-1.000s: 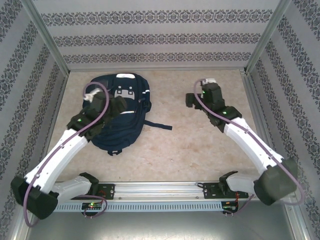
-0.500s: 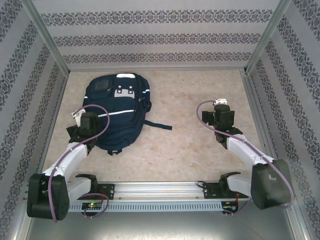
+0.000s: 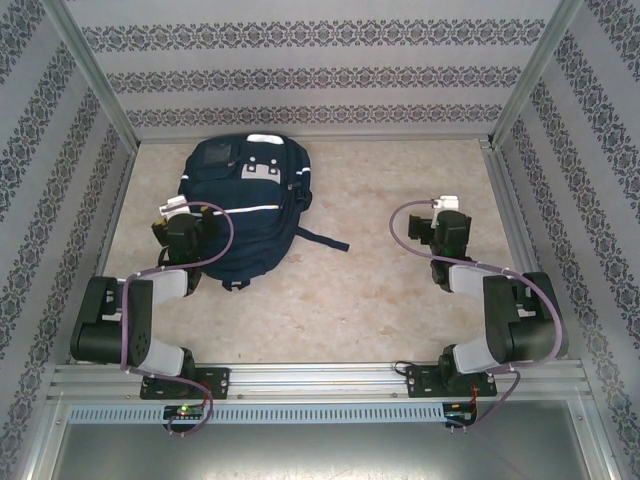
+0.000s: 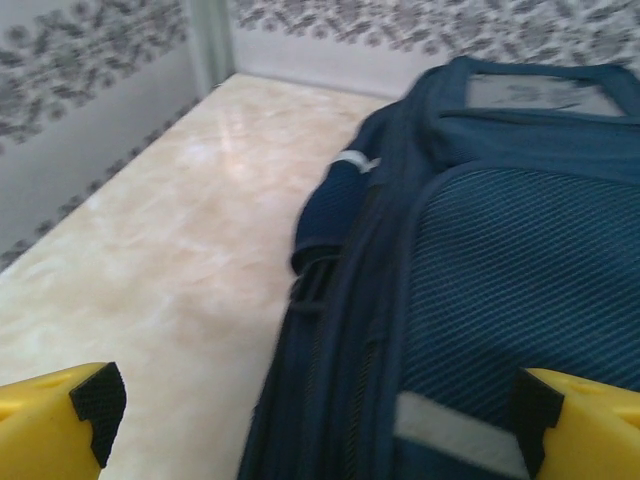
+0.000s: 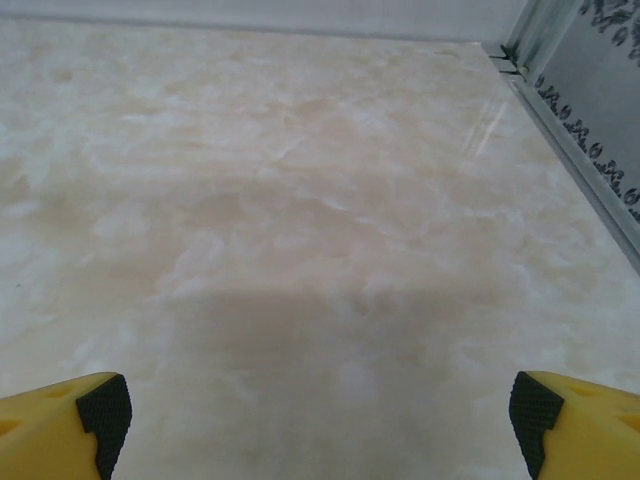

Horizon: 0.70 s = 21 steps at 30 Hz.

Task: Pack the student bag

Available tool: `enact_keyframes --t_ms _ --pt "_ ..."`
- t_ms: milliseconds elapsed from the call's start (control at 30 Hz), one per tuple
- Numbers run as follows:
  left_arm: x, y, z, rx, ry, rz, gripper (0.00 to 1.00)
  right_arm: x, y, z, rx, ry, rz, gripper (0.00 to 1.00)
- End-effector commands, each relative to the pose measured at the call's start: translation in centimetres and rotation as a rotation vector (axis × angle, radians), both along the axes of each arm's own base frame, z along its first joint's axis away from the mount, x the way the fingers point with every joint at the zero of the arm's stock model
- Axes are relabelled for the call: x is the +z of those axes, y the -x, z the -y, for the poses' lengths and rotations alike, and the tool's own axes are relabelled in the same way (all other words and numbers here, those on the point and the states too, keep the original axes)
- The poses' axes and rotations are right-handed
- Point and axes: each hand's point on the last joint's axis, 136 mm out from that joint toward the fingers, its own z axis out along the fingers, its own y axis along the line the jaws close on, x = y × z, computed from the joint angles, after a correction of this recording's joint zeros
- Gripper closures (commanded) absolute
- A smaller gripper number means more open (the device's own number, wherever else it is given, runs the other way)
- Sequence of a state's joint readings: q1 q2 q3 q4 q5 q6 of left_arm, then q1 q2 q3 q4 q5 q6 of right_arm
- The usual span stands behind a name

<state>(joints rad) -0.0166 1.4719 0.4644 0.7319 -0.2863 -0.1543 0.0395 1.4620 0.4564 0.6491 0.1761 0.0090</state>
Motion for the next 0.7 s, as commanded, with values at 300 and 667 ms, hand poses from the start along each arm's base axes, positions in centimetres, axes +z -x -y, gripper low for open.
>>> enact_keyframes --t_ms 300,667 --pt "-3.38 -0.18 3.71 -0.268 -0.036 -0.066 0.0 0.85 -0.36 -1.75 0.113 -0.065 0.125 0.02" --pt "-3.48 -0.12 3.7 -0.268 -0.037 -0.069 0.0 0.84 -0.34 -1.77 0.113 -0.066 0.123 0.02"
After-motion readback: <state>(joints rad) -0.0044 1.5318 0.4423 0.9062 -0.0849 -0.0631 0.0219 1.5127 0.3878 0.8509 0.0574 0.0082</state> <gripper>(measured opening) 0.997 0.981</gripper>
